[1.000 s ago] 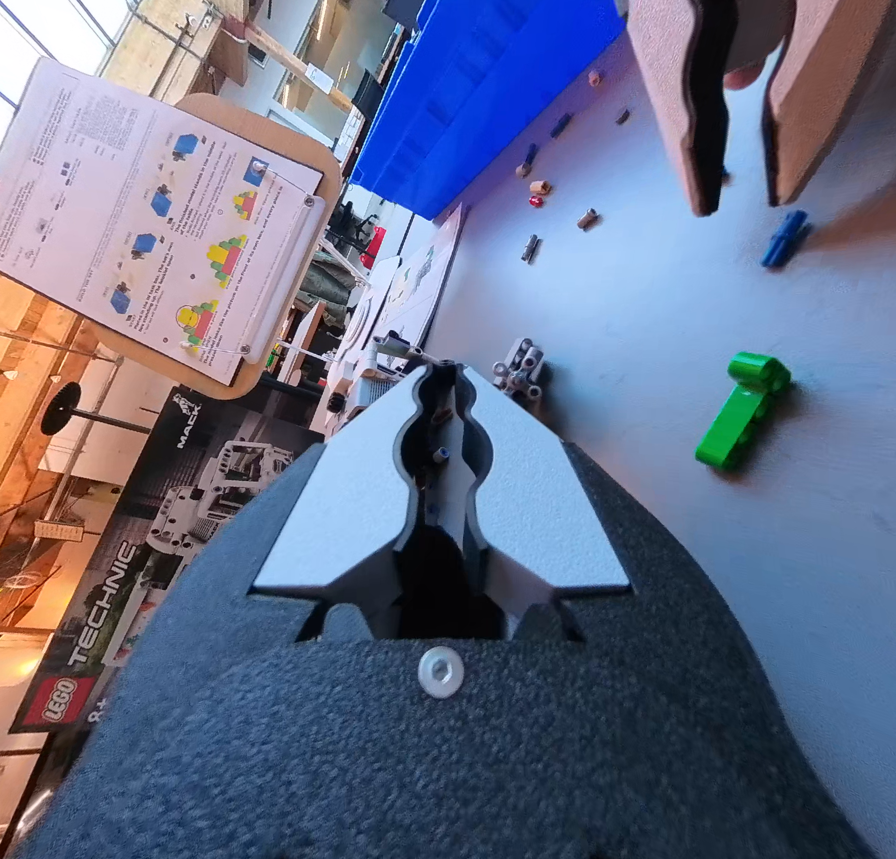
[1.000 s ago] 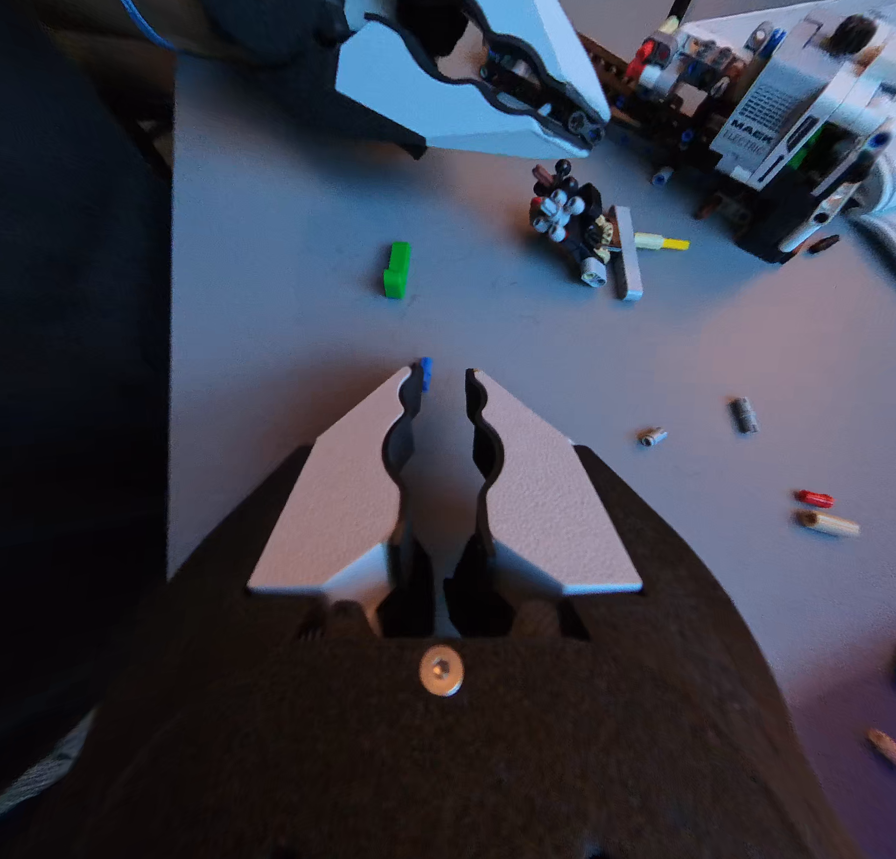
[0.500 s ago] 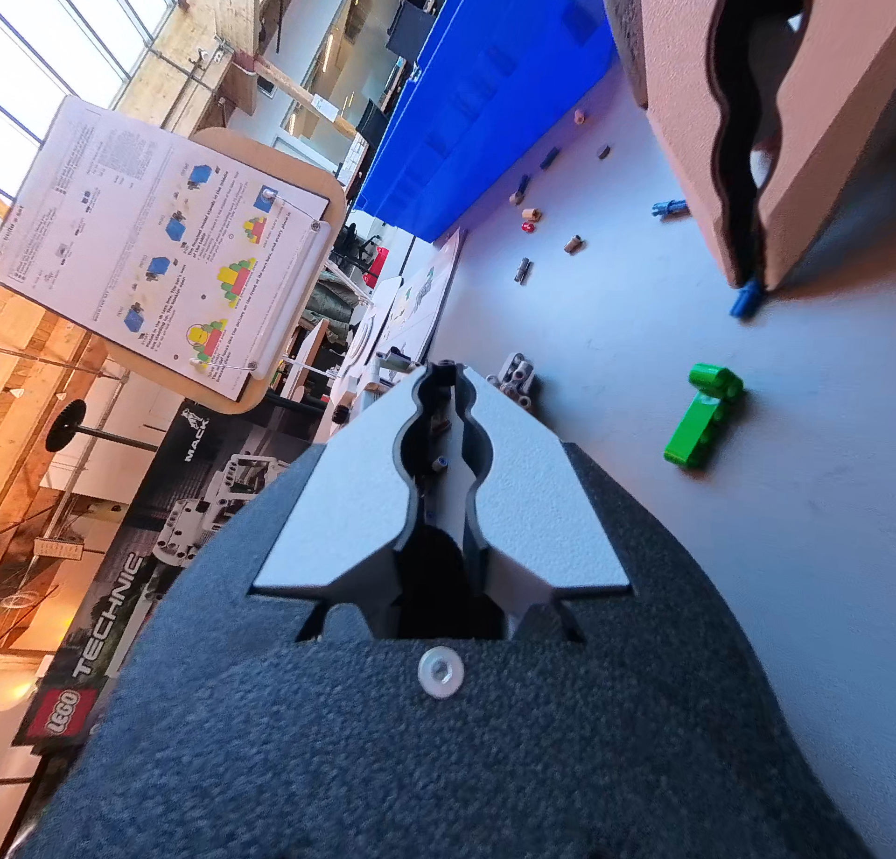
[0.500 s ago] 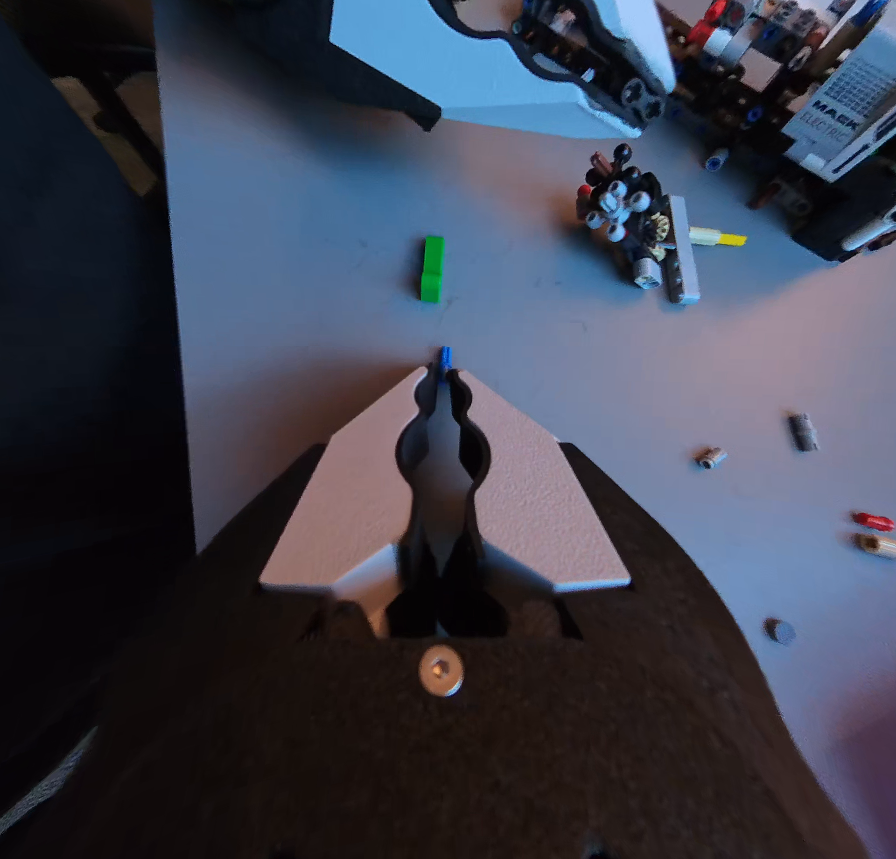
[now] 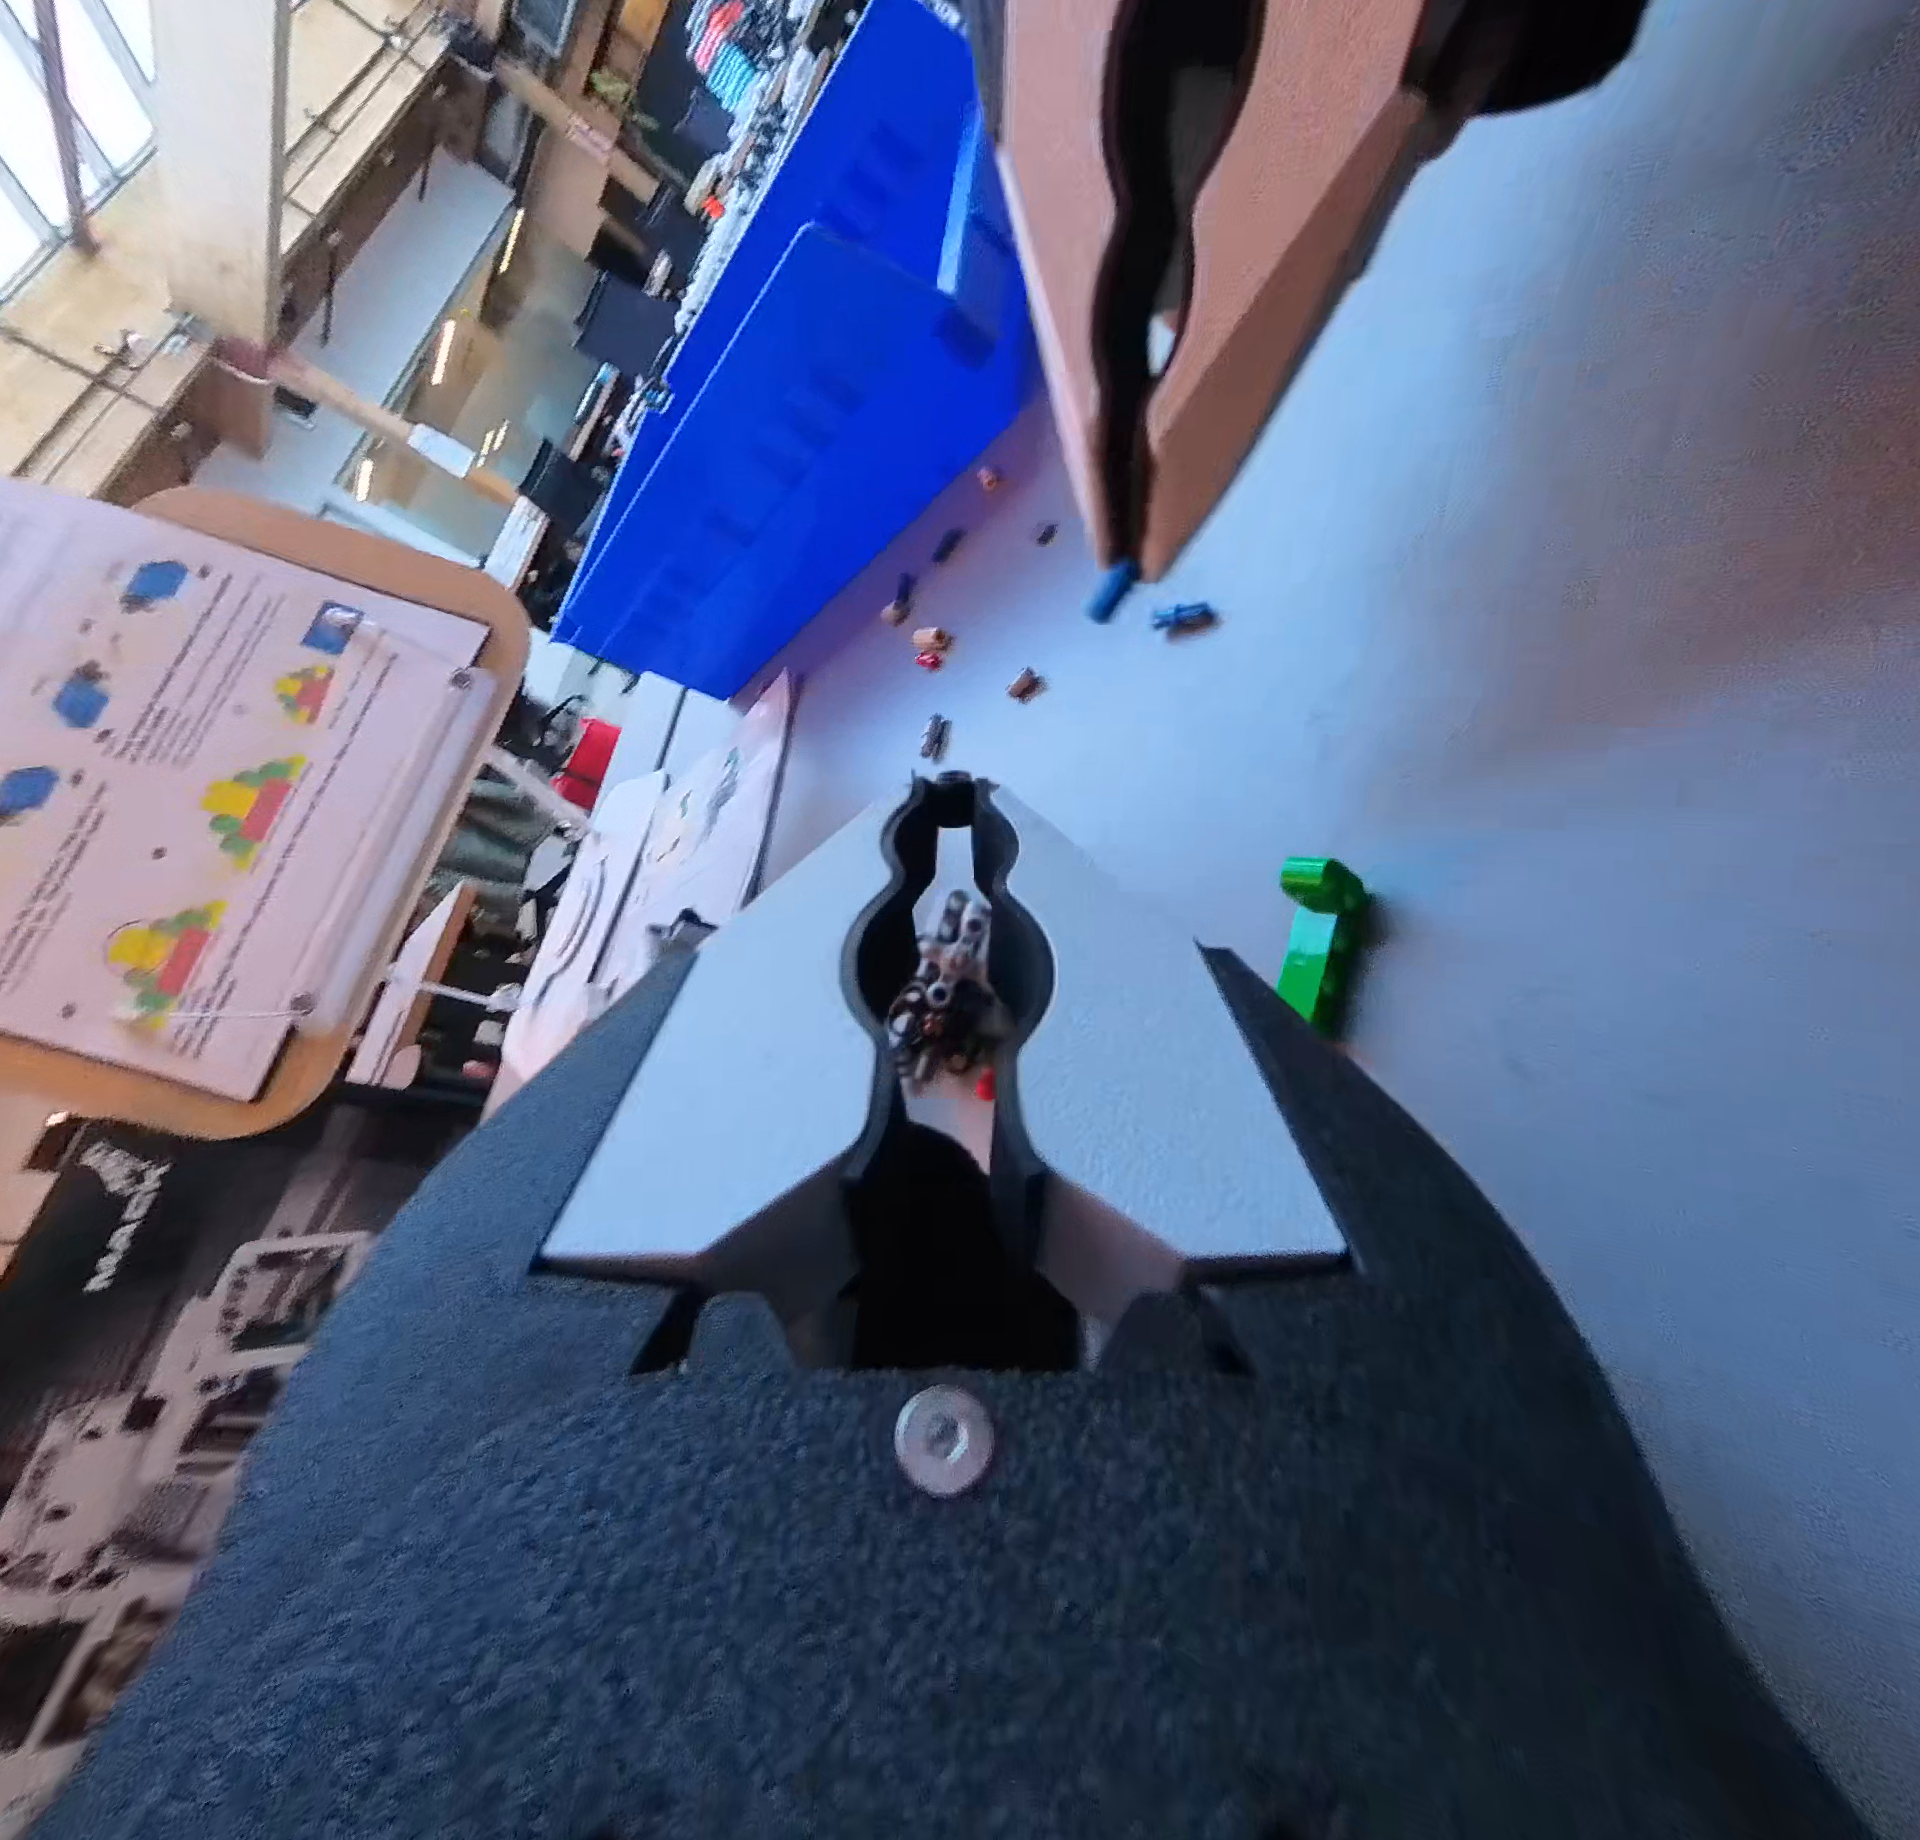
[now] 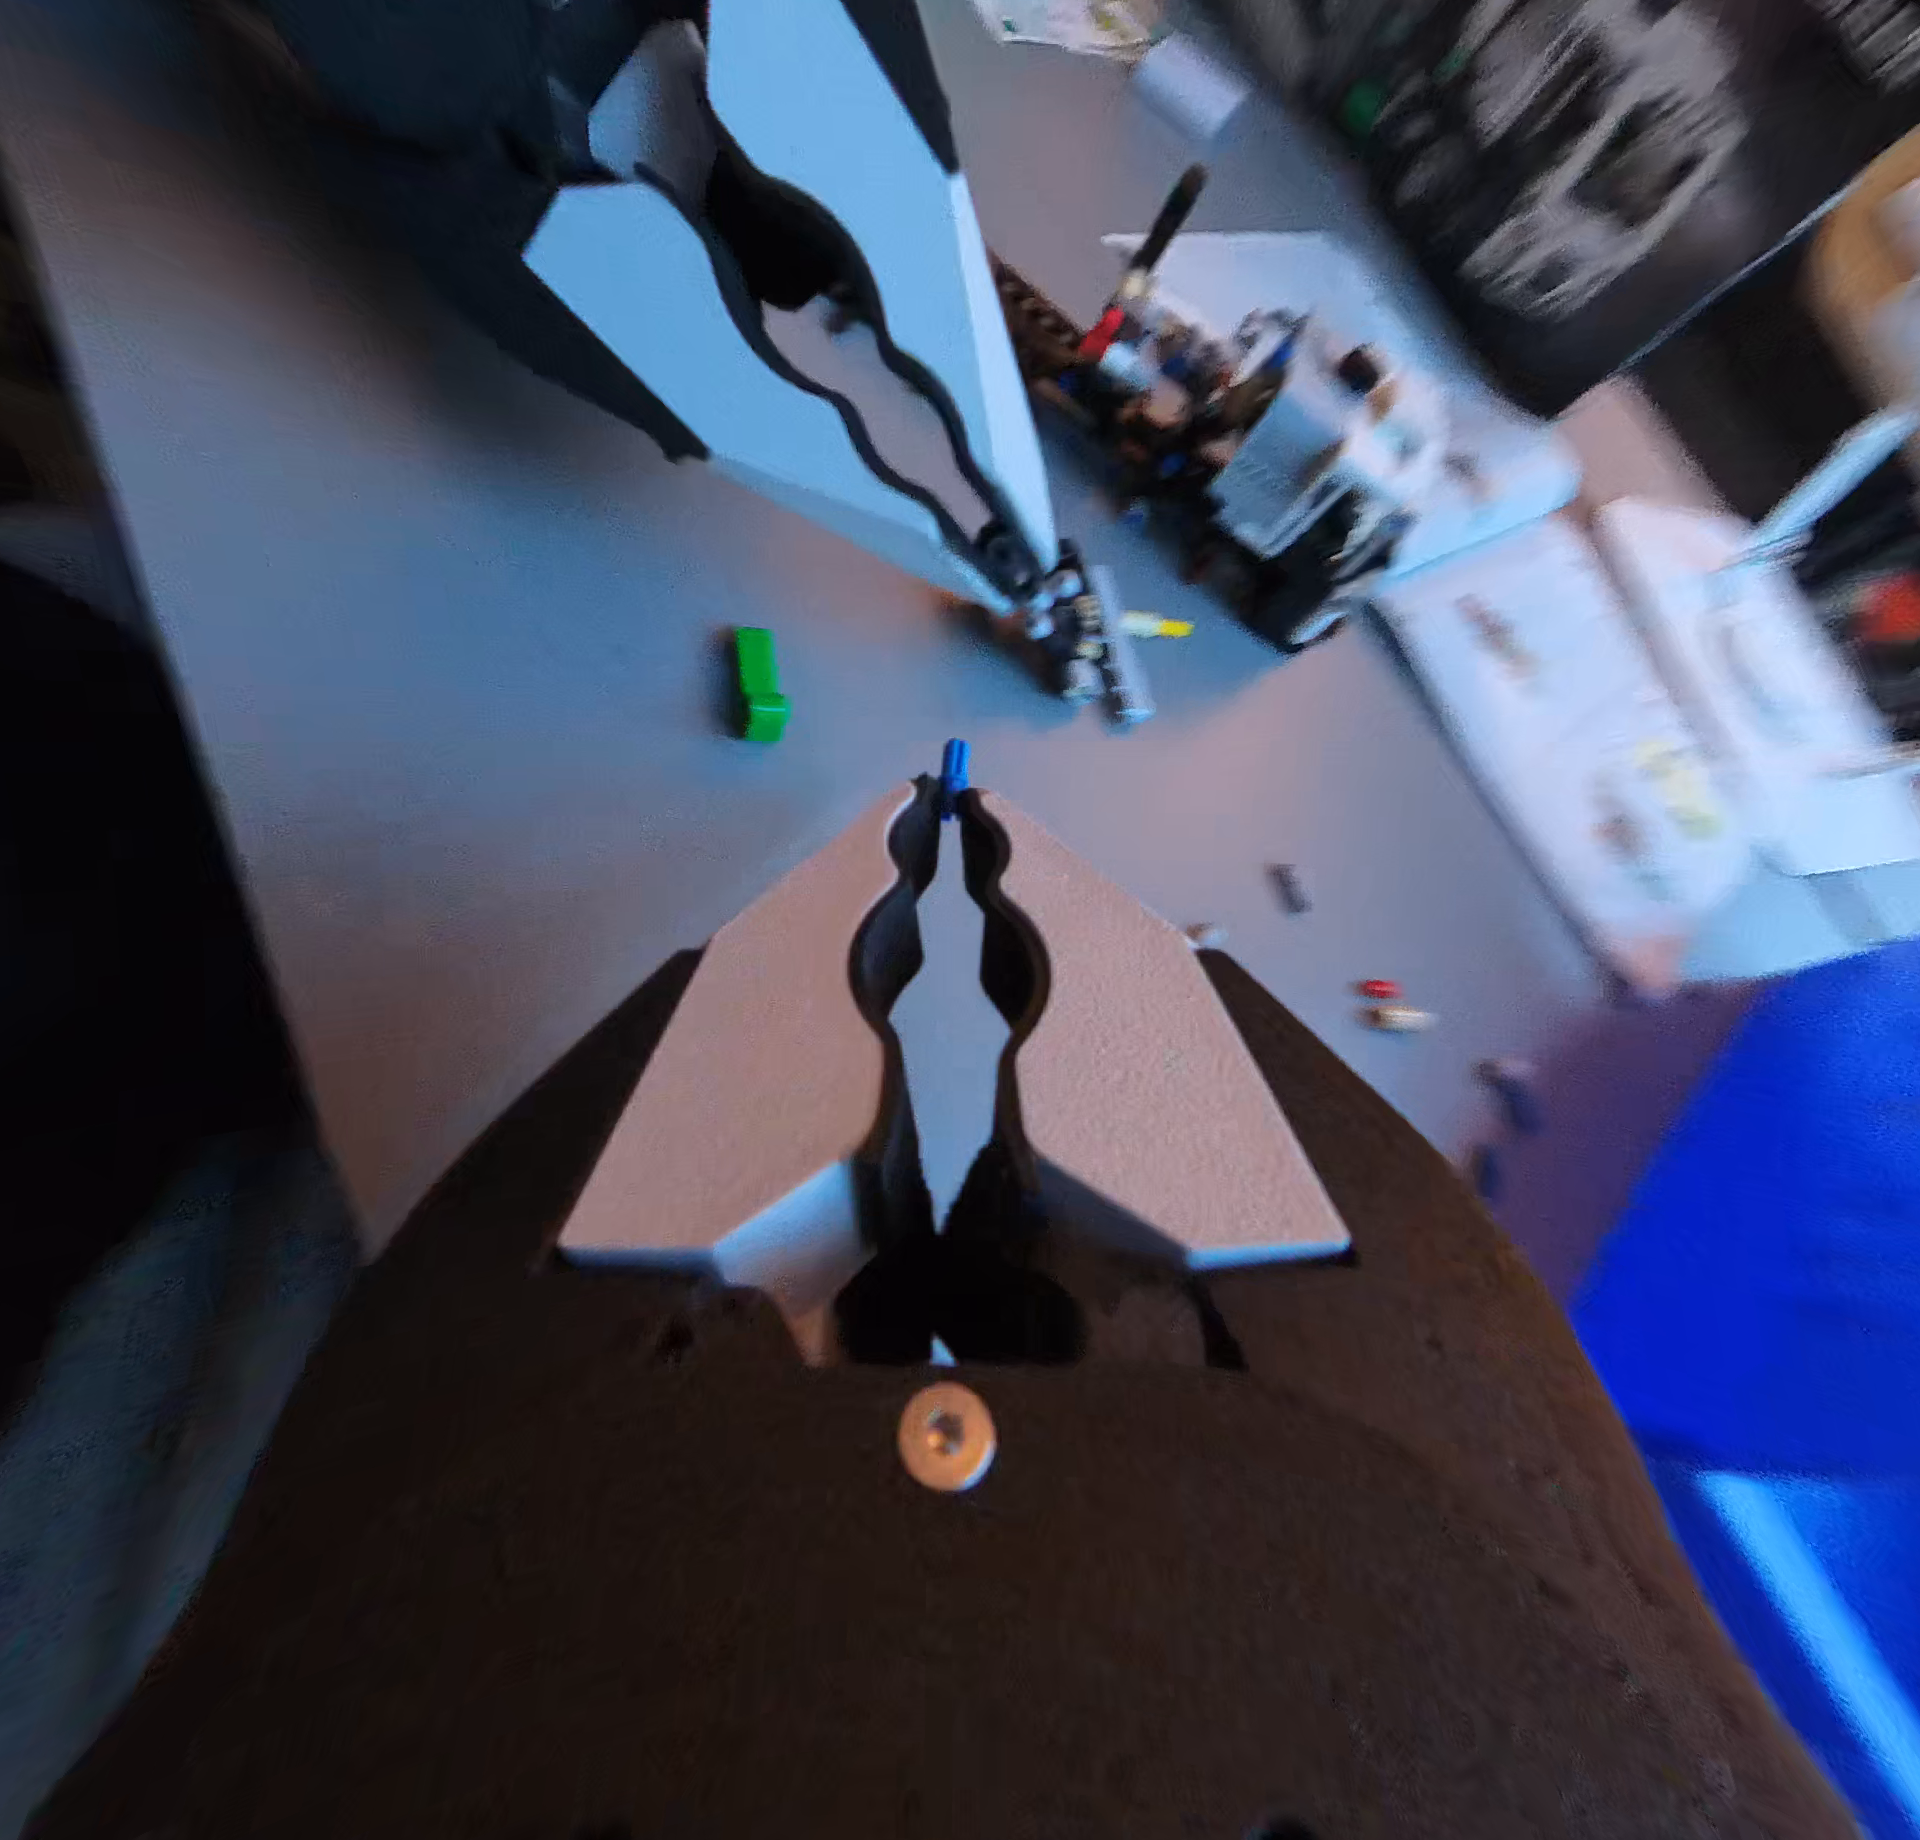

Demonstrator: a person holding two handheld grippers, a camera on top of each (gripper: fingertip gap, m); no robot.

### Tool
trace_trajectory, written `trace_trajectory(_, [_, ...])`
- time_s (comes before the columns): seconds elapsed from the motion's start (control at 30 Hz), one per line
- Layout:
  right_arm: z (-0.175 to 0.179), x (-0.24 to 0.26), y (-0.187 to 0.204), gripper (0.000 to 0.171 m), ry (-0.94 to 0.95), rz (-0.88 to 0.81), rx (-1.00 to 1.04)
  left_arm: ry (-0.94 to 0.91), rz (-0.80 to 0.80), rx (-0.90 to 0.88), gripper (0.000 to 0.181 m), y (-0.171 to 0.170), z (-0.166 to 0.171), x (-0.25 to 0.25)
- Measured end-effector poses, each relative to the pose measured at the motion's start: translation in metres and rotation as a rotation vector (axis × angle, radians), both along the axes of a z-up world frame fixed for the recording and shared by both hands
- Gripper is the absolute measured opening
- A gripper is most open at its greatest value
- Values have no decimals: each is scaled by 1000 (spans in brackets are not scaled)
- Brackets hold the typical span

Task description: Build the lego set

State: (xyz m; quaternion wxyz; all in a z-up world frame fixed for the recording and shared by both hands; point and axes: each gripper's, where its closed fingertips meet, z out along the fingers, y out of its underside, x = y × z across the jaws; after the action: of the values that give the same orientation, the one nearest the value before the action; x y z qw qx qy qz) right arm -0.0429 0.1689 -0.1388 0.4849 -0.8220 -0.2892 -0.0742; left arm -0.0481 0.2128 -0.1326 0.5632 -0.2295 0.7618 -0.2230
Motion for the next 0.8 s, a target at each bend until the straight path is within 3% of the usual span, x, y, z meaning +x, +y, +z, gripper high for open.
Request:
trace_trajectory(0.1, [11,-1,7,3,-267,-37,160,-1,-35,-78,4,-6,-3,3])
trace_trajectory(0.23, [3,-3,15,3,-562,-48,141,-5,-35,-82,4,-3,-3,2])
trace_trajectory(0.4, [4,-5,26,3,-694,-59,73,73,-35,-43,4,-2,-20,2])
trace_trajectory(0.53, [-8,-4,26,3,-727,-39,-24,83,-38,-26,4,-3,-23,4])
trace_trajectory(0.8, [-9,-4,31,3,-767,-14,-25,84,-52,50,3,-8,-29,3])
